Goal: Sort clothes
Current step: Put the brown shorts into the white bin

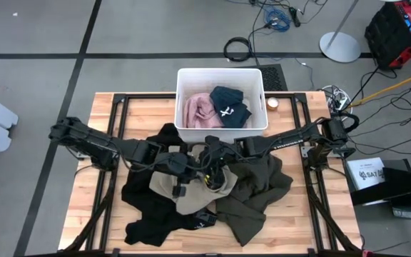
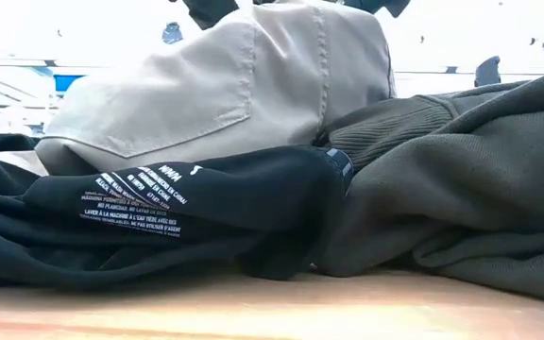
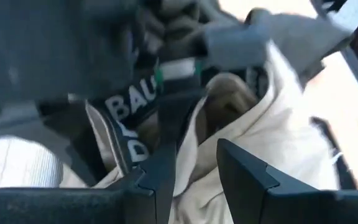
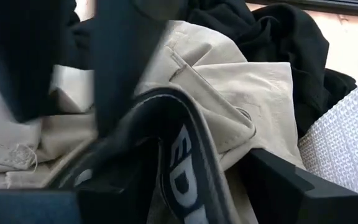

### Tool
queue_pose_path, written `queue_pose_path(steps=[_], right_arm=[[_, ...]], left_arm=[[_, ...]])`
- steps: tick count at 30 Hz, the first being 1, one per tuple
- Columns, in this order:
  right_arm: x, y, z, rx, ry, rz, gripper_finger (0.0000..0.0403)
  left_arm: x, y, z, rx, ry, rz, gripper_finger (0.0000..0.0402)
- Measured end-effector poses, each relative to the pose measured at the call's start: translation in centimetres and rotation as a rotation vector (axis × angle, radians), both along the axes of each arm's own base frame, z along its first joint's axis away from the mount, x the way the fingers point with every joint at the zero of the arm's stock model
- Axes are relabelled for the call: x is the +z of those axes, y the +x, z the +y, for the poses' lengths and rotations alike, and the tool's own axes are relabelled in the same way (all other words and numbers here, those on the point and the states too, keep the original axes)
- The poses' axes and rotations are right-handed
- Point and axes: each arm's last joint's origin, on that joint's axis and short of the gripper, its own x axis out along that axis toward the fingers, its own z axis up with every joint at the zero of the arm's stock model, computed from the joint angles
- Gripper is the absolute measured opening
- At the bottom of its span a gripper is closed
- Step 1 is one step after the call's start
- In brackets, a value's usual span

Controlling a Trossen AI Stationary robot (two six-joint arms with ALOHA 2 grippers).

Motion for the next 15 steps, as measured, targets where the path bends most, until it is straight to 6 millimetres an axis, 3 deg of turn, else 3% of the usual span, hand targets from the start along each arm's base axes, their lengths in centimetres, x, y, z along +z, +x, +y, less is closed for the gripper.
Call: queue_pose_path(steps=[5, 15], right_arm=[[0.2, 0.0, 0.0, 0.008, 0.002, -0.01, 0.0208], [1.6, -1.2, -0.2, 0.038, -0.087, 0.006, 0.0208]], left_arm=[[-1.6, -0.1, 1.1, 0.032, 0.014, 0.048, 0.0125], [-1.8, 0.0, 1.8, 0.034, -0.012, 0.069, 0.0125]])
